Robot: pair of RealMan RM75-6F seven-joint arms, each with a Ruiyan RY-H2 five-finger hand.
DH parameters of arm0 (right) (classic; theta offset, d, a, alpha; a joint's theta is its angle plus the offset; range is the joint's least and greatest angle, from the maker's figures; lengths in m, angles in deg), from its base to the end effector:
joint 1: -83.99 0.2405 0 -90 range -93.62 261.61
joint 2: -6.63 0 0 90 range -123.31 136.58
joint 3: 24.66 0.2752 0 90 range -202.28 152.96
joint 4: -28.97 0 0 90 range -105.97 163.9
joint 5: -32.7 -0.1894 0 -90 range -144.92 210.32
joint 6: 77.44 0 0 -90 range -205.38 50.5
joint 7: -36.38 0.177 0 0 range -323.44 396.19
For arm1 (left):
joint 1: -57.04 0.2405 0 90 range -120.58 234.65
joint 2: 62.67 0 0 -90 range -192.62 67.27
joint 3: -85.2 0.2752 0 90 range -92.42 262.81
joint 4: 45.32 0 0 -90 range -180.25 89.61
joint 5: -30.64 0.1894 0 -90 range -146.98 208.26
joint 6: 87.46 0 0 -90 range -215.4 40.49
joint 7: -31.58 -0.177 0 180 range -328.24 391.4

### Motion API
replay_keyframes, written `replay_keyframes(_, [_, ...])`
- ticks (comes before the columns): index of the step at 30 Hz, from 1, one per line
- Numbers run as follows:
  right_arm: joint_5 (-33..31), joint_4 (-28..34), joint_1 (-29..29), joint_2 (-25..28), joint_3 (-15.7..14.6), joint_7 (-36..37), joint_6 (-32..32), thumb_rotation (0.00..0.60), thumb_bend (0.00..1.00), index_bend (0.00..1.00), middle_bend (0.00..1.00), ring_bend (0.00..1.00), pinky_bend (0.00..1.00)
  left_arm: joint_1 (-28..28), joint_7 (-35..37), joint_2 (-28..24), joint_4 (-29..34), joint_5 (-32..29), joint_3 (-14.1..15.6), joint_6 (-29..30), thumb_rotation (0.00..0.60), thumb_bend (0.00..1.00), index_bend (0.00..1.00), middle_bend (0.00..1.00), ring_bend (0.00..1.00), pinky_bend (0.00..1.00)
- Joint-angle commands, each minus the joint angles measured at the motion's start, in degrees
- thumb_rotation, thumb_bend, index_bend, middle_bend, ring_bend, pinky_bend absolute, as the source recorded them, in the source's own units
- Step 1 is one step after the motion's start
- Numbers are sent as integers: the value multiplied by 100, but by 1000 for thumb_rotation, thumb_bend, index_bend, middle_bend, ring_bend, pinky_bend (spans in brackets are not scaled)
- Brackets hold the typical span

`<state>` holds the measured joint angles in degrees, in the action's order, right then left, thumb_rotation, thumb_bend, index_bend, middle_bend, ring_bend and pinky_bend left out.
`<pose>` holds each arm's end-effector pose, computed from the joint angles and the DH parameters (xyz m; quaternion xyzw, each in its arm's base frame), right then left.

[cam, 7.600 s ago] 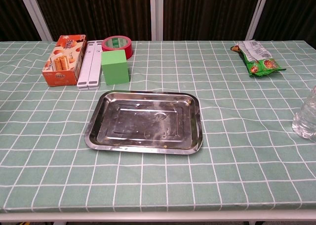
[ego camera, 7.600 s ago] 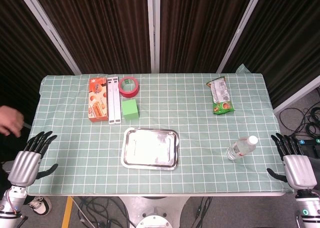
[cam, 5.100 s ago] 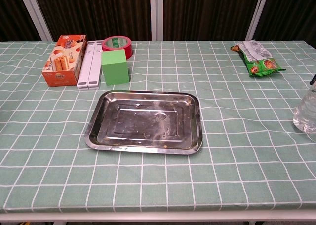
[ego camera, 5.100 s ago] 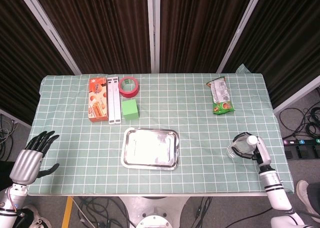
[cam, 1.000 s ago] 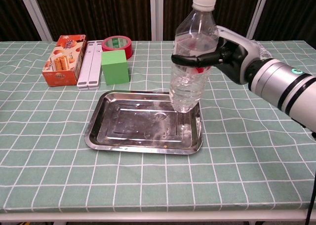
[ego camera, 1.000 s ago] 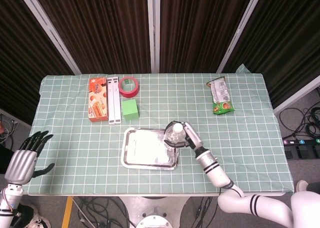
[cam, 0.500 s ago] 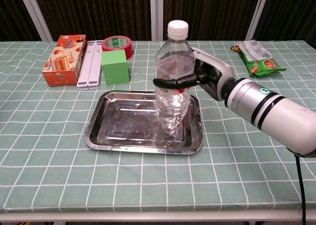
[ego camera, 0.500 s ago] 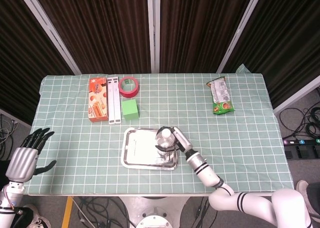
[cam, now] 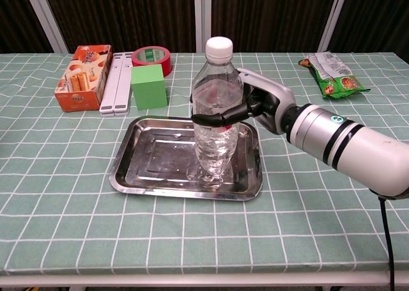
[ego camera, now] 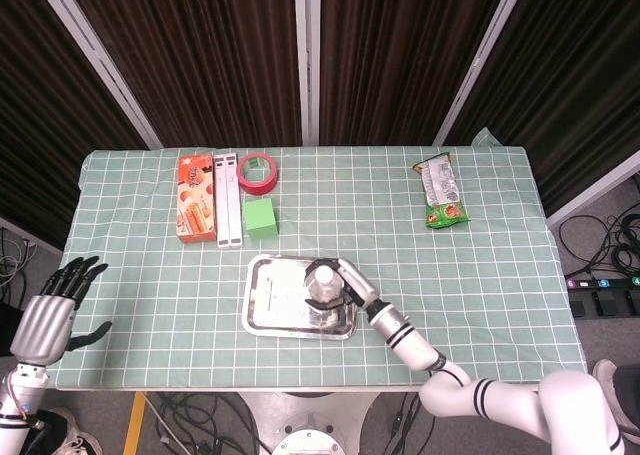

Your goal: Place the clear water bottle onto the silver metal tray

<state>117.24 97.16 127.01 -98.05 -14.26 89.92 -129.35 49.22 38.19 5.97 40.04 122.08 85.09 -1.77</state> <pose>-0.1102 -0.3566 -0.0953 0.5122 -0.6829 0.5179 0.0555 -0.3138 0.2216 0.1569 -0.6247 -0.3849 -0.4266 0.5288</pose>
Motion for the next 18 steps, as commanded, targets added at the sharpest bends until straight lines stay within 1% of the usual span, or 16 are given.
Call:
replay_keyframes(1, [61, 37, 48, 80, -56, 92, 41, 600, 0, 322, 397, 142, 178, 0, 0, 4, -1, 6, 4, 1, 600, 207, 182, 187, 97, 169])
replay_keyframes(3, [77, 55, 67, 119, -72, 111, 52, 600, 0, 287, 373, 121, 156, -1, -3, 10, -5, 15, 6, 5, 600, 206, 182, 186, 96, 169])
replay_keyframes(6, [104, 114, 100, 199, -124, 156, 109, 600, 0, 196, 321, 75, 113, -2, -5, 13, 0, 24, 7, 11, 600, 207, 182, 187, 97, 169])
replay_keyframes(8, [166, 181, 124, 290, -190, 172, 142, 600, 0, 105, 261, 28, 67, -2, -11, 12, 13, 32, 6, 18, 600, 207, 182, 187, 97, 169])
replay_keyframes(11, [306, 359, 149, 521, -305, 118, 145, 600, 0, 13, 171, 0, 19, -5, -29, 7, 36, 53, 12, 22, 600, 207, 182, 187, 96, 169])
replay_keyframes(14, [354, 666, 114, 865, -380, -4, 111, 600, 0, 0, 112, 0, 0, -9, -70, 9, 65, 72, 18, 25, 600, 207, 182, 187, 97, 169])
replay_keyframes(18, [318, 1158, -20, 1474, -487, -371, 53, 600, 0, 0, 89, 0, 0, -1, -117, 18, 99, 80, 34, 23, 600, 207, 182, 187, 97, 169])
